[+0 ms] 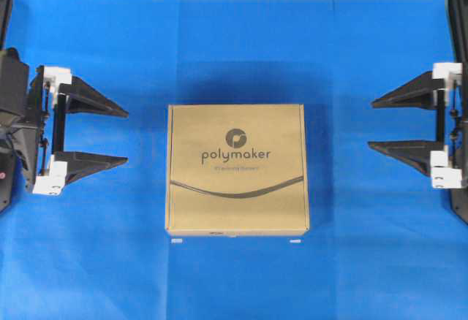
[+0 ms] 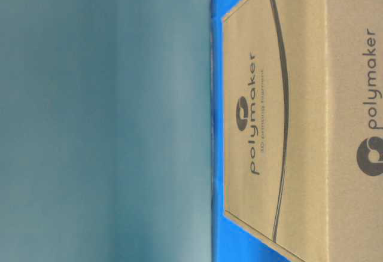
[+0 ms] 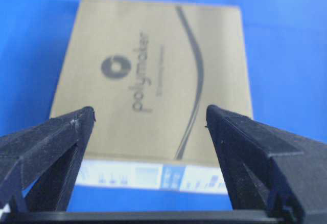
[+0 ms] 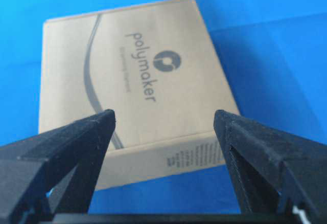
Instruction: Lift up the cardboard box by clamping it between your arms.
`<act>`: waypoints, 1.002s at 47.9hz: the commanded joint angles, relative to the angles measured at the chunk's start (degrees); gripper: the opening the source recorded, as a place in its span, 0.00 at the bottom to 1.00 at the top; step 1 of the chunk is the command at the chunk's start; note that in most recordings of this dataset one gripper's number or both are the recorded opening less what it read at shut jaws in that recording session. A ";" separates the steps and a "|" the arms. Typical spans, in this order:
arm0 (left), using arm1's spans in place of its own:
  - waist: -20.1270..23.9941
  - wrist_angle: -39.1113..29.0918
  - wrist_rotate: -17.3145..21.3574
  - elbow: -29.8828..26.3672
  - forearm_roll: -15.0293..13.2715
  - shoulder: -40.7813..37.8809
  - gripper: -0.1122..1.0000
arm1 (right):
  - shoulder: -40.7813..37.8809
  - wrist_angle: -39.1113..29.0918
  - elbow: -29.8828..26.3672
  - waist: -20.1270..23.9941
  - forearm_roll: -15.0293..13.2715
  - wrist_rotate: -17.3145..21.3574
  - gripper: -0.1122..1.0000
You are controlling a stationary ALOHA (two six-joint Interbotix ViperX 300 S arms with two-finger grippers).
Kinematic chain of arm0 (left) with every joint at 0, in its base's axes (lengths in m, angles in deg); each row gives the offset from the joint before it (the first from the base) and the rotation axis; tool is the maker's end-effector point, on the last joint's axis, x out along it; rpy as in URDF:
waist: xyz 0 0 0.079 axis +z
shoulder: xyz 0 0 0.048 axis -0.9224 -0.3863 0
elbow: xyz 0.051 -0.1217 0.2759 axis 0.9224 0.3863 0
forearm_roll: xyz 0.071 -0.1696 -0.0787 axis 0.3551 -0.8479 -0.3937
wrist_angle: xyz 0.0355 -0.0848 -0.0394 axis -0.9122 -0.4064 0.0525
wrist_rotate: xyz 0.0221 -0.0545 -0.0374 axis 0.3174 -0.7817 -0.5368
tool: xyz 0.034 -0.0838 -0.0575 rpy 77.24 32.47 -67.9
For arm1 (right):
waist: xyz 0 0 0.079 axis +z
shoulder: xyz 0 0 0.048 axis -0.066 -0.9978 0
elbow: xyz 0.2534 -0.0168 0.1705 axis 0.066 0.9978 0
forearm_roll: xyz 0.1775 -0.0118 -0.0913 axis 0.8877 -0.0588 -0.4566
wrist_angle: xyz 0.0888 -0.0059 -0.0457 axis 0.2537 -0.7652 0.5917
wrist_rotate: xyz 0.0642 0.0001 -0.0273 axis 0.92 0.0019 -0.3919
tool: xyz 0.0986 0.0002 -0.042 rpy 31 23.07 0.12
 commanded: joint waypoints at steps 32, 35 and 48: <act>-0.62 12.30 0.26 0.35 0.00 0.00 0.88 | 13.89 -3.78 4.04 -0.62 0.00 2.29 0.99; -0.70 12.57 0.26 0.44 0.00 0.09 0.88 | 14.41 -3.78 4.13 -0.62 0.00 2.37 0.99; -0.70 12.04 0.26 0.62 0.00 0.09 0.88 | 16.26 -6.68 4.13 -0.62 0.00 2.55 0.99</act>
